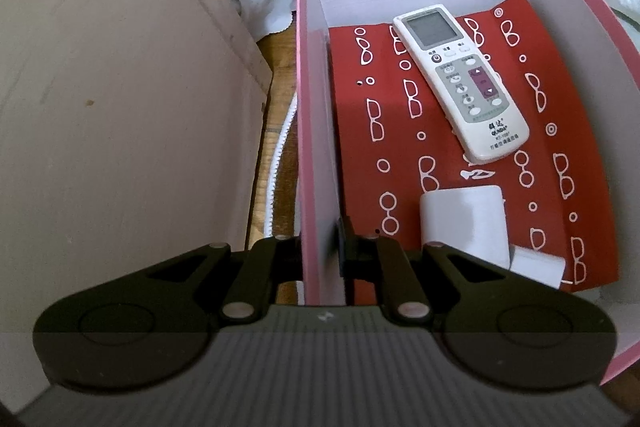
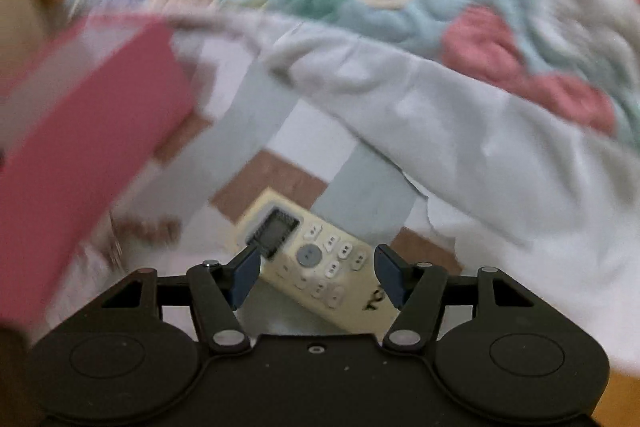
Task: Organize rigid objects
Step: 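Grasp the cream TCL remote with the right tool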
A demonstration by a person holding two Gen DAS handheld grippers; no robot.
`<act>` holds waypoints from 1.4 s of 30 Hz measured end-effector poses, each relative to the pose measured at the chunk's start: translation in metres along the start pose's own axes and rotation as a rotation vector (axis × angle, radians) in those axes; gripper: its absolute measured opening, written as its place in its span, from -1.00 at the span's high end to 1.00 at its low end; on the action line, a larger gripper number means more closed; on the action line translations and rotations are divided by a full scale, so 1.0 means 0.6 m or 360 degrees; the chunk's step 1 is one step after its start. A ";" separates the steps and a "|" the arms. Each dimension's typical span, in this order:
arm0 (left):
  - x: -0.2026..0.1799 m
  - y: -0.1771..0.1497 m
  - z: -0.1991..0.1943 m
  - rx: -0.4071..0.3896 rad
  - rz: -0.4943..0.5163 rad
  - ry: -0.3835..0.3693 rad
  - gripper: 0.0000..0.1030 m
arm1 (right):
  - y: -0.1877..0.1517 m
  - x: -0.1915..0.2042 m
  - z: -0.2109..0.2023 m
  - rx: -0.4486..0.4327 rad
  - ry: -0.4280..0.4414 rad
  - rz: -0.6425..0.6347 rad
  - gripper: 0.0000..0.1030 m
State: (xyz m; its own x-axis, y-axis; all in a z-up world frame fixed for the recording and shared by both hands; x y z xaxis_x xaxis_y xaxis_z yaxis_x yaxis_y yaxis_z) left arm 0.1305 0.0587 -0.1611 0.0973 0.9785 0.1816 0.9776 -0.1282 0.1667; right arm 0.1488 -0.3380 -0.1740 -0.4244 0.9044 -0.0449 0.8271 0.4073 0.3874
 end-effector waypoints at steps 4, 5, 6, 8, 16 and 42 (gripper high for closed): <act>-0.004 0.000 0.000 0.0002 0.0010 0.0018 0.81 | 0.003 0.015 0.021 0.0118 -0.0033 -0.0428 -0.32; -0.002 0.000 0.000 0.0003 0.0008 0.0013 0.81 | 0.006 0.021 0.028 0.0155 -0.0070 -0.0509 -0.33; 0.000 0.001 0.000 0.0006 0.0005 0.0002 0.81 | 0.009 0.024 0.028 0.0147 -0.0082 -0.0569 -0.36; 0.003 0.001 0.002 0.0016 -0.0001 -0.0019 0.82 | 0.020 0.026 0.031 0.0141 -0.0086 -0.0629 -0.45; 0.000 0.002 0.010 0.0024 0.0008 -0.0013 0.82 | 0.047 -0.013 0.075 0.0217 0.0081 -0.0085 -0.81; 0.004 0.003 0.022 0.0070 -0.0036 -0.0061 0.84 | 0.053 0.055 -0.012 -0.0015 -0.0175 0.0093 -0.21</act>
State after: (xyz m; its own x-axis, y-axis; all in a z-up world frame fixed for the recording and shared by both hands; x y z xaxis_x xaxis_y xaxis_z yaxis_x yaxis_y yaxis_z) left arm 0.1352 0.0629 -0.1730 0.0812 0.9867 0.1412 0.9868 -0.0994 0.1275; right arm 0.1582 -0.2962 -0.1563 -0.3319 0.9353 -0.1226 0.8456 0.3526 0.4007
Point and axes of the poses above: each gripper's, at about its wrist camera, not at the fingertips, and z roughly the way its jaws point, x to its left, y to its top, the point moved 2 cm from there along z, roughly the way its jaws point, and after that the axes turned 11 degrees about x, right-handed, at the moved point
